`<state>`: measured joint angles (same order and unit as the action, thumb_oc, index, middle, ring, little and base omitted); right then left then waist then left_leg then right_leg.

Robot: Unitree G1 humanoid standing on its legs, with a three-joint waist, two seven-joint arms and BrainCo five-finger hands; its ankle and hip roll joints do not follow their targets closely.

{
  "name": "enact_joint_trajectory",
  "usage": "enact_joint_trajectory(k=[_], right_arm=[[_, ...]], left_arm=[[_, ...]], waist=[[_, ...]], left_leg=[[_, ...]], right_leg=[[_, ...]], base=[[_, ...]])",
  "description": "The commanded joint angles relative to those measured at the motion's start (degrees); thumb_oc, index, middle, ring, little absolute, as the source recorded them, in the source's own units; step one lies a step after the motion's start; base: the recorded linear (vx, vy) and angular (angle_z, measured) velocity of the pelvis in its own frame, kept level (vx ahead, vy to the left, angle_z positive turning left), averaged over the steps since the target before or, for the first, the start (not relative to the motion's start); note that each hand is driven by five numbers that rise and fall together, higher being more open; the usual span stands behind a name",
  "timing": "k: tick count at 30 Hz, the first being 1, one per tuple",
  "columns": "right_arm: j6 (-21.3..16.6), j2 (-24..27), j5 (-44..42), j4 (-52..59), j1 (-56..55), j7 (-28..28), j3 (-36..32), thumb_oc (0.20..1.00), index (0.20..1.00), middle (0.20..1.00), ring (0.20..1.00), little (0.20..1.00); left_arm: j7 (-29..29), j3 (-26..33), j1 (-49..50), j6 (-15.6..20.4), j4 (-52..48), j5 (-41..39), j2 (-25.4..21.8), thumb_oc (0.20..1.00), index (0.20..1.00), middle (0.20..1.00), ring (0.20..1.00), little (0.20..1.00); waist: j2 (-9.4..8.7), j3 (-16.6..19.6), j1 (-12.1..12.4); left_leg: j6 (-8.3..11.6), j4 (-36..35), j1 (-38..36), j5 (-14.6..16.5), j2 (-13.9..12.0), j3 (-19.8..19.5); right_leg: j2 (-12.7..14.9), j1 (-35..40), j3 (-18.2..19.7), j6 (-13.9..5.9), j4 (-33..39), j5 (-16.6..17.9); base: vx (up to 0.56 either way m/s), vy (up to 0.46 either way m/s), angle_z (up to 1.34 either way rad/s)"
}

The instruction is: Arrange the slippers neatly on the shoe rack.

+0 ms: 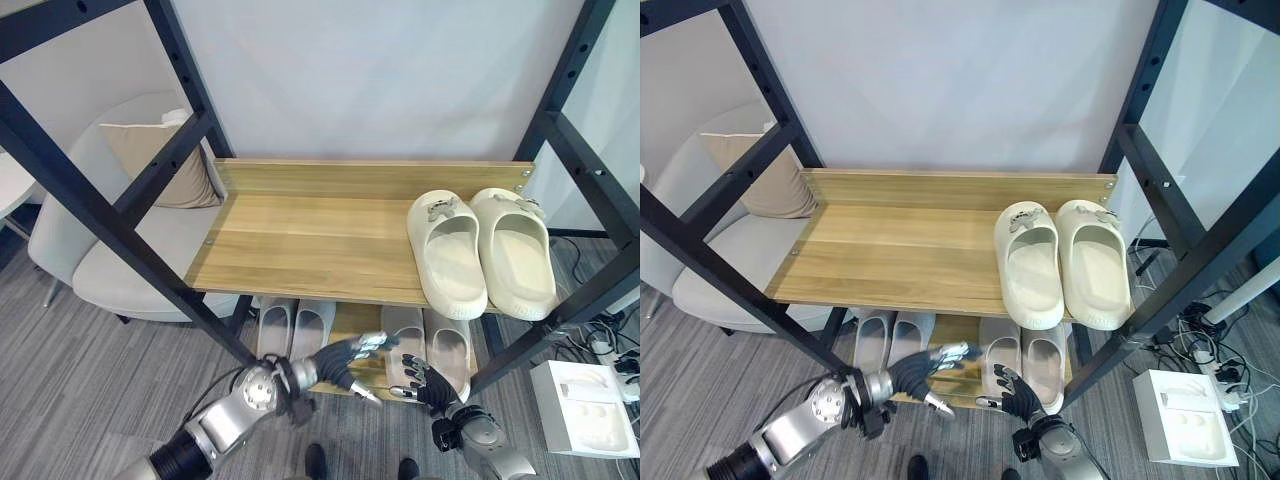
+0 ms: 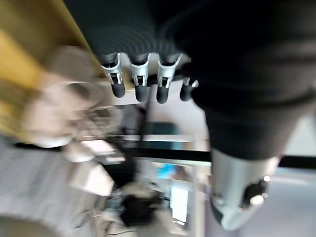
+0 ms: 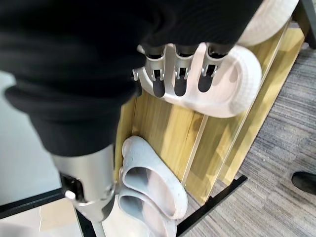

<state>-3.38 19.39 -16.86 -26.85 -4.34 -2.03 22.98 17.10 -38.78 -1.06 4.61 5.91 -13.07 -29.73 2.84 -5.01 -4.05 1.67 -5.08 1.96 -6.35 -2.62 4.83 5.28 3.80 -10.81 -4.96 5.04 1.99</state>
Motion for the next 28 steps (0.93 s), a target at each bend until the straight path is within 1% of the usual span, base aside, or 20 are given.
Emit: enact_joint_trajectory(k=[1,2,3,4,6,7,9,13,14,15,16,17,18,19,22,24,26,27,28], right_arm=[[-2.6,0.2,0.0,4.4,0.5,0.2,-1.4,1.000,1.000,1.000,1.000,1.000],[-2.6,-0.1,-0.2,4.3,0.5,0.7,-1.5,1.000,1.000,1.000,1.000,1.000],[-2.5,-0.7,-0.4,4.2,0.6,1.4,-1.6,1.000,1.000,1.000,1.000,1.000],[-2.5,-0.7,-0.4,4.2,0.6,1.4,-1.6,1.000,1.000,1.000,1.000,1.000],[-2.4,-1.8,-0.9,2.3,1.6,3.0,-1.8,1.000,1.000,1.000,1.000,1.000],[-2.4,-1.8,-0.9,2.3,1.7,3.0,-1.8,1.000,1.000,1.000,1.000,1.000],[-2.9,-3.1,-1.0,0.3,2.6,5.4,-2.6,1.000,1.000,1.000,1.000,1.000],[-3.0,-3.3,-1.0,-0.1,2.7,6.1,-2.9,1.000,1.000,1.000,1.000,1.000],[-3.0,-3.6,-0.8,-1.1,2.8,6.9,-3.4,1.000,1.000,1.000,1.000,1.000],[-3.0,-3.0,-4.4,2.6,0.2,5.6,-5.3,1.000,1.000,1.000,1.000,1.000],[-2.9,0.2,-1.0,9.1,-4.4,5.3,-8.2,1.000,1.000,1.000,1.000,1.000],[-2.9,0.2,-1.0,9.1,-4.4,5.3,-8.2,1.000,1.000,1.000,1.000,1.000],[-3.0,-0.2,-0.3,6.5,-3.0,6.0,-8.0,1.000,1.000,1.000,1.000,1.000],[-3.2,-1.0,-4.9,8.9,-6.5,5.5,-10.0,1.000,1.000,1.000,1.000,1.000],[-3.5,-2.0,-4.8,2.6,-4.4,5.2,-8.9,1.000,1.000,1.000,1.000,1.000],[-3.2,-1.3,-4.3,4.3,-5.7,4.8,-9.9,1.000,1.000,1.000,1.000,1.000],[-3.3,-1.5,-4.4,2.0,-3.2,5.7,-9.8,1.000,1.000,1.000,1.000,1.000],[-3.5,-2.4,-5.0,-1.5,-1.5,6.2,-9.2,1.000,1.000,1.000,1.000,1.000],[-3.6,-2.4,-5.0,-1.5,-1.4,6.2,-9.2,1.000,1.000,1.000,1.000,1.000]], left_arm=[[-3.8,2.7,-2.1,1.2,3.4,4.6,2.3,1.000,1.000,1.000,1.000,1.000],[-5.5,4.2,-0.7,0.7,7.5,4.1,4.4,1.000,1.000,1.000,1.000,1.000],[-7.7,6.2,0.9,-0.1,13.5,1.3,7.9,1.000,1.000,1.000,1.000,1.000],[-7.7,6.2,0.8,0.1,13.8,1.3,8.1,1.000,1.000,1.000,1.000,1.000],[-11.3,9.4,1.2,-0.9,22.3,-3.3,12.5,1.000,1.000,1.000,1.000,1.000],[-11.3,9.4,1.1,-0.8,22.5,-3.3,12.6,1.000,1.000,1.000,1.000,1.000],[-15.2,13.2,1.7,-0.5,26.1,-6.6,14.7,1.000,1.000,1.000,1.000,1.000],[-16.5,14.9,1.9,-0.3,26.7,-8.7,15.1,1.000,1.000,1.000,1.000,1.000],[-17.4,16.2,2.2,-0.1,26.5,-9.6,15.2,1.000,1.000,1.000,1.000,1.000],[-18.3,18.4,2.8,0.1,26.4,-11.9,15.3,1.000,1.000,1.000,1.000,1.000],[-18.1,20.8,4.2,0.3,24.9,-12.3,14.5,1.000,1.000,1.000,1.000,1.000],[-18.1,20.8,4.3,0.3,24.9,-12.3,14.5,1.000,1.000,1.000,1.000,1.000],[-17.9,21.3,4.0,0.1,25.9,-11.8,14.7,1.000,1.000,1.000,1.000,1.000],[-18.8,22.3,4.3,0.4,25.7,-13.6,14.9,1.000,1.000,1.000,1.000,1.000],[-18.8,22.7,4.2,0.5,26.6,-12.5,15.3,1.000,1.000,1.000,1.000,1.000],[-19.4,24.2,4.5,1.1,25.8,-13.4,15.1,1.000,1.000,1.000,1.000,1.000],[-19.1,23.8,4.0,0.9,26.3,-13.1,15.2,1.000,1.000,1.000,1.000,1.000],[-19.5,23.4,3.6,0.9,26.1,-12.3,15.1,1.000,1.000,1.000,1.000,1.000],[-19.5,23.4,3.6,0.8,26.1,-12.3,15.1,1.000,1.000,1.000,1.000,1.000]], waist=[[-1.67,-1.0,0.5],[-1.75,-1.1,0.6],[-1.98,-1.0,0.8],[-1.91,-1.0,0.8],[-2.23,-1.0,1.1],[-2.20,-1.0,1.1],[-2.43,-1.1,1.7],[-2.61,-1.1,1.9],[-2.68,-1.1,2.0],[-2.95,-1.1,1.9],[-3.15,-1.1,1.4],[-3.15,-1.1,1.4],[-3.23,-1.2,1.4],[-3.39,-1.2,1.1],[-3.42,-1.1,1.2],[-3.55,-1.0,1.0],[-3.55,-0.9,1.1],[-3.53,-0.8,1.4],[-3.54,-0.9,1.4]], left_leg=[[1.11,0.1,-4.3,7.7,-0.8,-0.6],[1.09,0.1,-4.3,7.6,-0.8,-0.6],[1.05,0.1,-4.3,7.5,-0.8,-0.6],[1.05,0.1,-4.3,7.5,-0.8,-0.6],[1.07,0.1,-4.2,7.2,-0.9,-0.7],[1.07,0.1,-4.2,7.2,-0.9,-0.7],[1.02,0.1,-4.1,7.0,-0.8,-0.7],[1.02,0.1,-4.1,7.0,-0.8,-0.8],[1.00,0.1,-4.0,7.0,-0.9,-0.9],[1.02,0.1,-4.0,6.9,-0.9,-0.8],[1.02,0.1,-4.1,6.9,-1.0,-0.3],[1.02,0.1,-4.1,6.9,-1.0,-0.3],[1.01,0.1,-4.0,6.9,-1.1,-0.1],[1.03,0.1,-4.0,6.8,-1.1,-0.1],[1.02,0.1,-3.9,6.8,-1.1,-0.2],[1.03,0.1,-4.0,6.9,-1.1,0.0],[1.04,0.1,-4.0,6.9,-1.1,0.1],[1.03,0.1,-4.0,6.9,-1.1,-0.1],[1.03,0.1,-4.0,6.9,-1.1,-0.1]], right_leg=[[0.1,-1.5,-0.3,-2.24,0.0,-3.4],[0.1,-1.5,-0.3,-2.15,0.0,-3.3],[0.1,-1.5,-0.3,-2.02,0.0,-3.3],[0.1,-1.5,-0.3,-2.02,0.0,-3.3],[0.1,-1.6,-0.4,-1.88,0.0,-3.3],[0.0,-1.6,-0.4,-1.88,0.0,-3.3],[0.1,-1.6,-0.5,-1.75,0.0,-3.2],[0.1,-1.6,-0.7,-1.73,0.0,-3.3],[0.1,-1.5,-0.8,-1.70,0.0,-3.3],[0.1,-1.5,-0.7,-1.74,0.0,-3.3],[0.1,-1.6,-0.4,-1.79,0.0,-3.2],[0.1,-1.6,-0.4,-1.79,0.0,-3.2],[0.0,-1.7,-0.3,-1.69,0.0,-3.1],[0.0,-1.8,-0.3,-1.73,0.0,-3.1],[0.0,-1.8,-0.2,-1.67,0.0,-3.0],[0.1,-1.8,-0.1,-1.75,0.0,-3.0],[0.0,-1.8,0.0,-1.69,0.0,-3.0],[0.1,-1.8,-0.2,-1.66,0.0,-3.0],[0.1,-1.8,-0.2,-1.66,0.0,-3.0]], base=[[-0.01,-0.010,-0.10],[0.00,0.000,0.00],[-0.01,-0.018,0.04],[0.00,0.000,0.00],[0.00,-0.009,0.02],[0.00,-0.018,0.05],[0.00,-0.007,0.03],[0.00,0.000,0.00],[0.00,0.000,0.00],[0.00,0.000,0.00],[0.00,0.000,0.00],[-0.02,-0.006,0.05],[0.00,0.000,0.00],[-0.02,-0.009,-0.08],[-0.01,-0.007,-0.09],[0.00,0.000,0.00],[0.00,0.000,0.00],[0.01,-0.003,-0.06],[0.01,-0.004,-0.08]])
